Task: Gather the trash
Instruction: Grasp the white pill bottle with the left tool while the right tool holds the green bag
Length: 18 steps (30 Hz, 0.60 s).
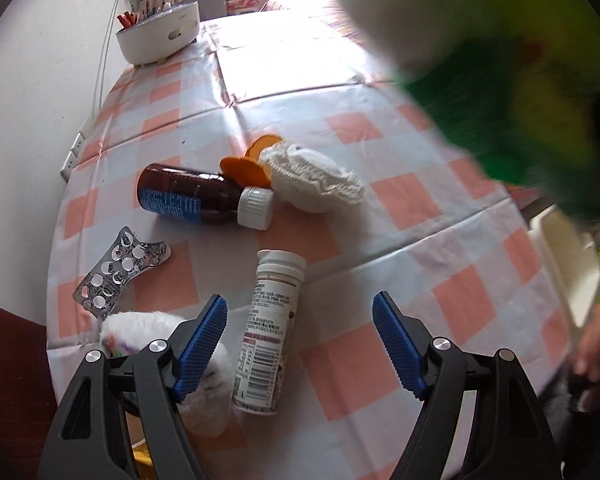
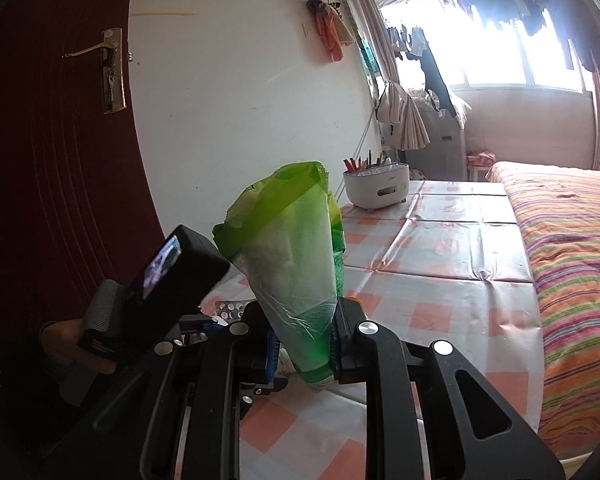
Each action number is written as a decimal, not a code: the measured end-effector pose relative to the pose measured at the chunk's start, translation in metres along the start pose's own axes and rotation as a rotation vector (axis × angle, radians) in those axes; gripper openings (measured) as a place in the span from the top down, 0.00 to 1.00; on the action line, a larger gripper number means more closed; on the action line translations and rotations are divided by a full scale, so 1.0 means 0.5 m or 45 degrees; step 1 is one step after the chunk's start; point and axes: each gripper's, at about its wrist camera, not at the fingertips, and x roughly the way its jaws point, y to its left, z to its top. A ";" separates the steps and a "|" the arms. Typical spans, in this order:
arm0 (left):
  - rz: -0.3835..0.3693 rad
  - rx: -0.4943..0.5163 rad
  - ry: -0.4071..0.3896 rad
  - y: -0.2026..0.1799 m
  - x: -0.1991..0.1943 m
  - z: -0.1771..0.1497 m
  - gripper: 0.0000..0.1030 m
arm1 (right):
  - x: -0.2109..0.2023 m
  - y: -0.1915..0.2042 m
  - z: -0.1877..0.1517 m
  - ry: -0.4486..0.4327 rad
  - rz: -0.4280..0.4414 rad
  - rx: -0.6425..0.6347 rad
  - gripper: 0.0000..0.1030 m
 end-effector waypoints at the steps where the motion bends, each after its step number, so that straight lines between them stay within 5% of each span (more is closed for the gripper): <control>1: 0.027 0.005 0.017 -0.003 0.011 0.002 0.29 | -0.013 -0.004 -0.003 -0.008 -0.004 0.007 0.83; 7: 0.093 0.028 0.120 -0.015 0.067 -0.004 0.29 | -0.064 -0.037 -0.005 -0.059 -0.055 0.061 0.82; 13: 0.144 0.059 0.092 -0.039 0.078 -0.013 0.31 | -0.126 -0.065 -0.016 -0.115 -0.111 0.094 0.82; 18: 0.137 0.064 0.054 -0.054 0.074 -0.009 0.63 | -0.158 -0.100 -0.044 -0.112 -0.181 0.138 0.82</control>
